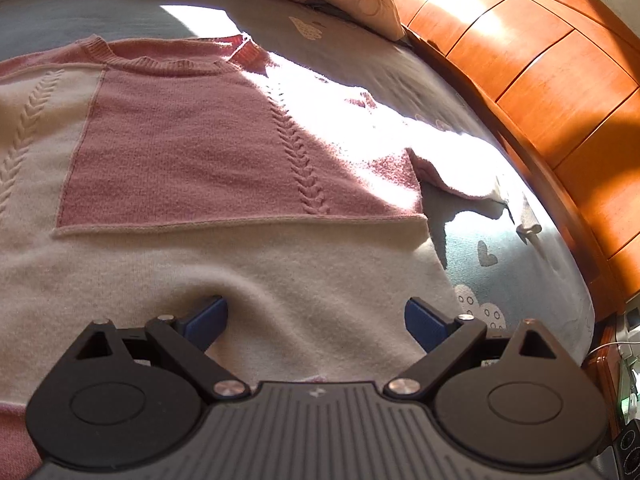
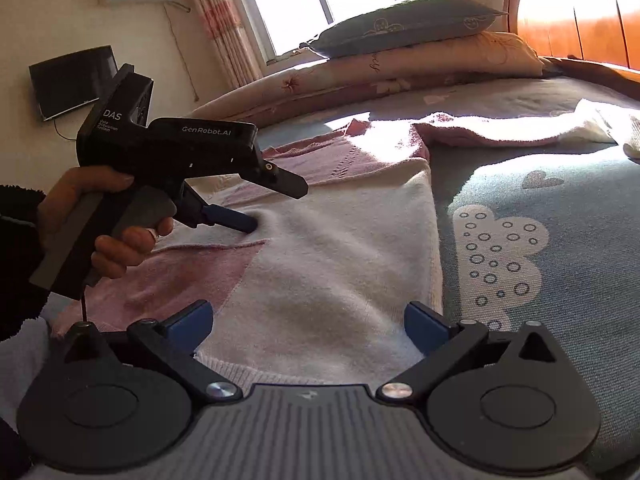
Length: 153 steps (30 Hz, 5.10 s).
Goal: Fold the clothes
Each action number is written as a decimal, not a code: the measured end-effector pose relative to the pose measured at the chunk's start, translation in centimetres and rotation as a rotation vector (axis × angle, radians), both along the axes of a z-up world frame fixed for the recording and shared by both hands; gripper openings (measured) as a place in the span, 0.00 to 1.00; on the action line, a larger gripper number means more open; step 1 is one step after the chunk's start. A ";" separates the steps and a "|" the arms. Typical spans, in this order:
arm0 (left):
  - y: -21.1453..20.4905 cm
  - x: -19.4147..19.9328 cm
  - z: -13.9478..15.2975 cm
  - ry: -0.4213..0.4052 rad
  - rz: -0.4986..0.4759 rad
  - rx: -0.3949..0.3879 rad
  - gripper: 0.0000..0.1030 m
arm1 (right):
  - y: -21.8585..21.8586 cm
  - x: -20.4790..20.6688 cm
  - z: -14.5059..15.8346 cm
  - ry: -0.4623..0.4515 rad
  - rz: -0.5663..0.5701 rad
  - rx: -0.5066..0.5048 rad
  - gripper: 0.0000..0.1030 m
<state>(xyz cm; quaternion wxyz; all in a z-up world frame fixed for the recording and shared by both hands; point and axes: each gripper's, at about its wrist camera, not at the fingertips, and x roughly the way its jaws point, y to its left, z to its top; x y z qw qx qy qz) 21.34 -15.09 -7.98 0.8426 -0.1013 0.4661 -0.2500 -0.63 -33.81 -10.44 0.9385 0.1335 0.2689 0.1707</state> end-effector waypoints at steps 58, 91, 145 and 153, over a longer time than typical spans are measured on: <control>-3.8 -2.2 3.3 -0.242 -0.209 0.238 0.99 | -2.2 0.7 0.1 0.040 -0.026 0.192 0.97; 4.9 -8.9 0.1 -0.172 0.022 0.215 0.99 | 0.3 17.5 2.9 0.241 0.012 0.059 0.72; 7.0 -8.1 -0.9 -0.129 0.047 0.101 0.99 | -4.2 4.6 1.7 0.461 -0.127 0.369 0.79; 6.6 -7.9 -0.9 -0.123 0.045 0.137 0.99 | -2.1 3.3 3.4 0.449 -0.086 0.340 0.90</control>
